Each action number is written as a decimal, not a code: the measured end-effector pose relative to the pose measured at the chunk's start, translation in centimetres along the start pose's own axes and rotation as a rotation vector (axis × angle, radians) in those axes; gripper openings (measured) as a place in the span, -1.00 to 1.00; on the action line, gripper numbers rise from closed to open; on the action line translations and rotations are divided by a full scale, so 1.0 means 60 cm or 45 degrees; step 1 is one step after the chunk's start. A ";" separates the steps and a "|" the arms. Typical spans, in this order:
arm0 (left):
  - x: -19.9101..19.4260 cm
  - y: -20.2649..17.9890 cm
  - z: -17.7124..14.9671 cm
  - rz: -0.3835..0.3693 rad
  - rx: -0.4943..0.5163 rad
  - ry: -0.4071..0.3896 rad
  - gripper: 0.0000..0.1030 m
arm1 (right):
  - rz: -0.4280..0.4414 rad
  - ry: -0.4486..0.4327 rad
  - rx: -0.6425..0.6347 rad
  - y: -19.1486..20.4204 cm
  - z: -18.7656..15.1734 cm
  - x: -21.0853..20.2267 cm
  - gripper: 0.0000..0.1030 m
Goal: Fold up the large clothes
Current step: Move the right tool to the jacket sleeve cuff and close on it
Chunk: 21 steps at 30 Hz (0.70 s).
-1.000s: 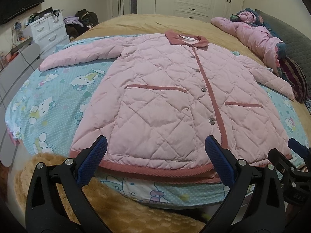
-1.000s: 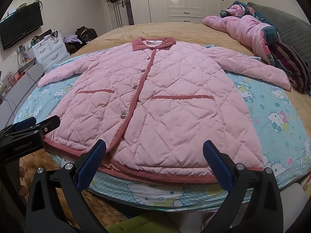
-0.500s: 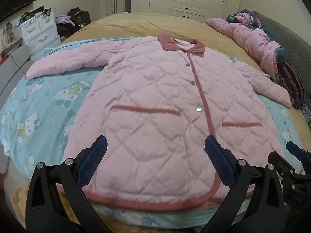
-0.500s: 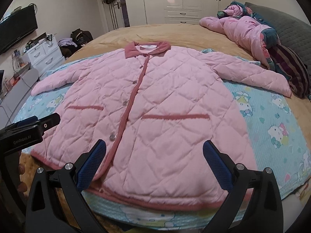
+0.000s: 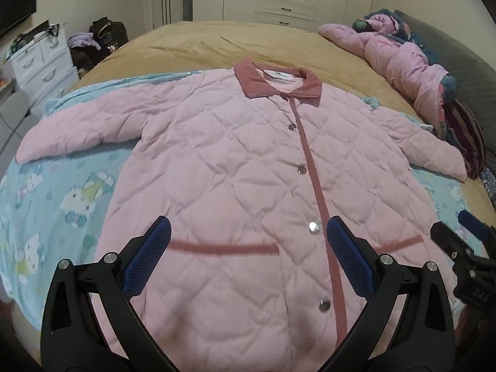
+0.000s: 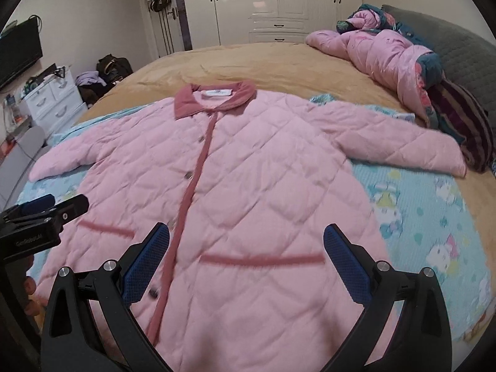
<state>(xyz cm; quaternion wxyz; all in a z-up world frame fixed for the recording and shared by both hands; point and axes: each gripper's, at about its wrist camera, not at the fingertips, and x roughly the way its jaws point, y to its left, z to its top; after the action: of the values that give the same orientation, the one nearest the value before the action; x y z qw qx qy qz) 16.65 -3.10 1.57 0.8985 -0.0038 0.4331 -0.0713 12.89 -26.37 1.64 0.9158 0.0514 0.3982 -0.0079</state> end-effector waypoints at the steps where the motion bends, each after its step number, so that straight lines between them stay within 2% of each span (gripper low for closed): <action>1: 0.009 -0.003 0.011 0.006 0.003 0.005 0.82 | 0.007 0.009 0.020 -0.006 0.010 0.010 0.92; 10: 0.074 -0.030 0.073 0.031 0.032 0.049 0.83 | -0.049 0.010 0.123 -0.071 0.073 0.077 0.92; 21: 0.137 -0.073 0.136 0.048 0.016 0.062 0.83 | -0.219 0.006 0.290 -0.232 0.129 0.140 0.92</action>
<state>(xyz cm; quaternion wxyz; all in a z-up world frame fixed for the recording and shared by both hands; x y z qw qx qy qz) 27.53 -8.99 0.57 0.8889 0.0118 0.4544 -0.0573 23.48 -40.77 -0.45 0.8990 0.1206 0.4000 -0.1314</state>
